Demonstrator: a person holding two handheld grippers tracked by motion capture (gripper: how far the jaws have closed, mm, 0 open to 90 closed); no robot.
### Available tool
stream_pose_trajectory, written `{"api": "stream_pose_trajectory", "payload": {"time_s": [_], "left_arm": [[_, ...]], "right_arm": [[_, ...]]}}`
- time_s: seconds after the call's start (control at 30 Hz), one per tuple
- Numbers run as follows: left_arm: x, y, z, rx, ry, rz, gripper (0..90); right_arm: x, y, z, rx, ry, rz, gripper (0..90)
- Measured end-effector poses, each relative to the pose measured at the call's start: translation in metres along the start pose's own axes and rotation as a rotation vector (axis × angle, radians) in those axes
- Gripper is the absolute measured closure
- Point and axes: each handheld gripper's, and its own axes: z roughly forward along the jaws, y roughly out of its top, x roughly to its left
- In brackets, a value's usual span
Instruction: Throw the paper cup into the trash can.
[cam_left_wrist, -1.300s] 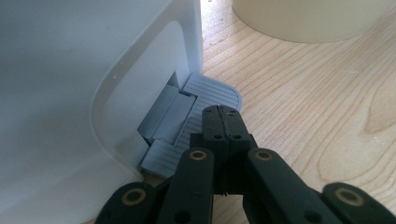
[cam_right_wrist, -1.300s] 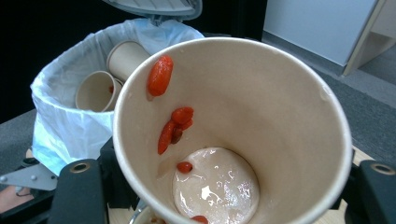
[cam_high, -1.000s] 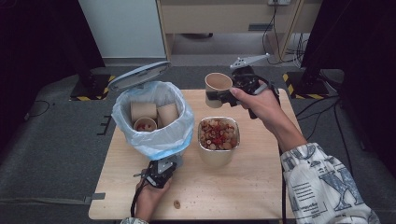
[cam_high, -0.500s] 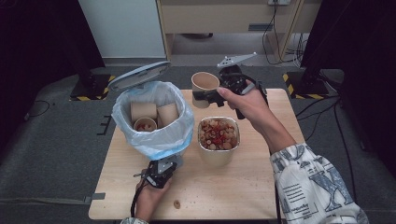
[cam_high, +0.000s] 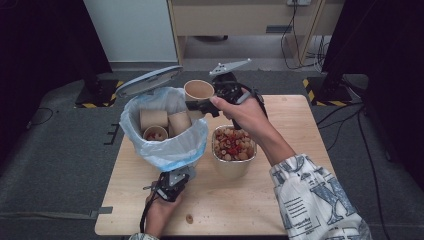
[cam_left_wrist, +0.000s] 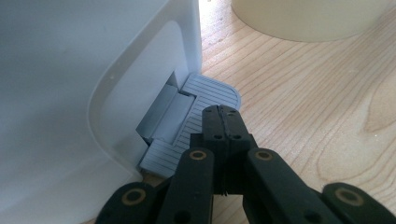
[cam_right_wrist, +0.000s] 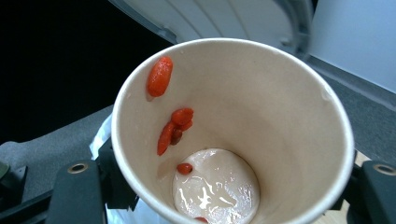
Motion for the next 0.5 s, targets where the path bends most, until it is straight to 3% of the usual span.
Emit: {"api": "stream_pose_trajectory", "payload": {"time_s": [0.5], "left_arm": [[0.0,0.0,0.0,-0.003,-0.004,-0.005,89.9]], "right_arm": [[0.022,0.01,0.046,0.059,0.04,-0.047,27.4]]}}
